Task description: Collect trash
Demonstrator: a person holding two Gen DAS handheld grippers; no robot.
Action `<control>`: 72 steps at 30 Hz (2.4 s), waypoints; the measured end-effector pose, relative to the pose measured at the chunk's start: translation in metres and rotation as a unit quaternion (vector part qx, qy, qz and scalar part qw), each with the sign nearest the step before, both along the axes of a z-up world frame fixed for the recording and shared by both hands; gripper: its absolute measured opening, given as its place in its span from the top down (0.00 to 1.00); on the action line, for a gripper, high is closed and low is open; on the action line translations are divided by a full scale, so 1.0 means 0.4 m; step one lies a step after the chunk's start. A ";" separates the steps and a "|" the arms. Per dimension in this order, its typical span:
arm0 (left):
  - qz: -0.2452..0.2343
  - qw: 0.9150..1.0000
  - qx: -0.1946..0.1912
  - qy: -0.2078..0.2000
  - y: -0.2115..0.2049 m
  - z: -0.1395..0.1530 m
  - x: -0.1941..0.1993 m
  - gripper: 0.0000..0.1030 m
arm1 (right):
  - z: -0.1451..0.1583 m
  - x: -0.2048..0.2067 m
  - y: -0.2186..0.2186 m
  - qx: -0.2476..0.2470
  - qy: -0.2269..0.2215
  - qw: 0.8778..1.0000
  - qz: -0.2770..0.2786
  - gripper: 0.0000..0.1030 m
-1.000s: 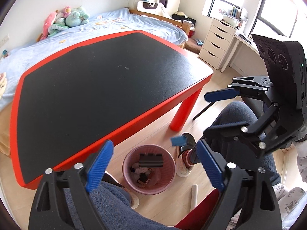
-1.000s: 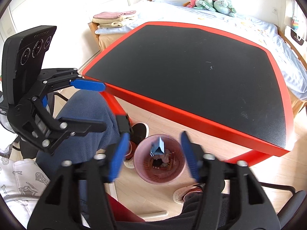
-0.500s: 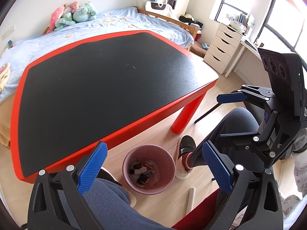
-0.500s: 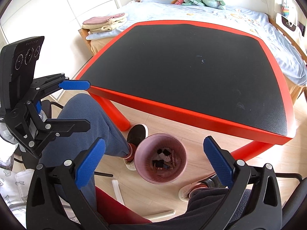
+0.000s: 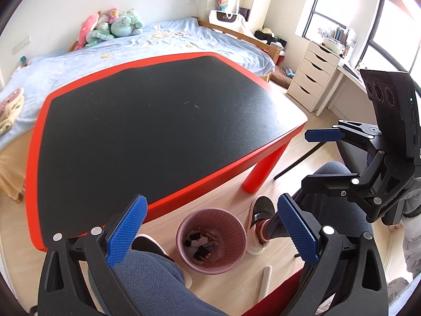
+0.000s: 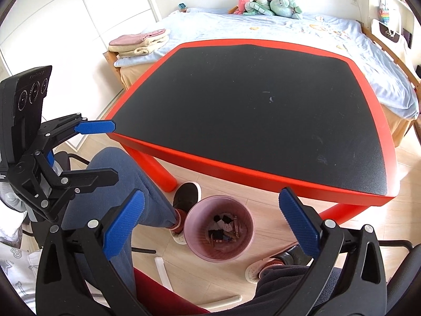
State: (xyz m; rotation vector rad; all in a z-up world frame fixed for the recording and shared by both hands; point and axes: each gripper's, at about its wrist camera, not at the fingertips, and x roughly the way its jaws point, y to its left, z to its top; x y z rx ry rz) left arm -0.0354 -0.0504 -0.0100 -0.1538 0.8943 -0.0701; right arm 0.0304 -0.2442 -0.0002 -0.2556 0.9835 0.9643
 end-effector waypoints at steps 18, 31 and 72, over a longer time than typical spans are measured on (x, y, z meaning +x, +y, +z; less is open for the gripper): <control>0.111 0.992 0.031 -0.059 0.121 0.122 0.057 0.06 | 0.154 0.105 0.052 0.035 -0.081 0.995 -0.039 0.03; 0.132 0.990 0.033 -0.042 0.123 0.113 0.075 0.06 | 0.163 0.122 0.076 0.042 -0.083 0.995 -0.039 0.03; 0.134 0.990 0.037 -0.037 0.123 0.114 0.075 0.06 | 0.150 0.119 0.084 0.035 -0.083 0.995 -0.039 0.03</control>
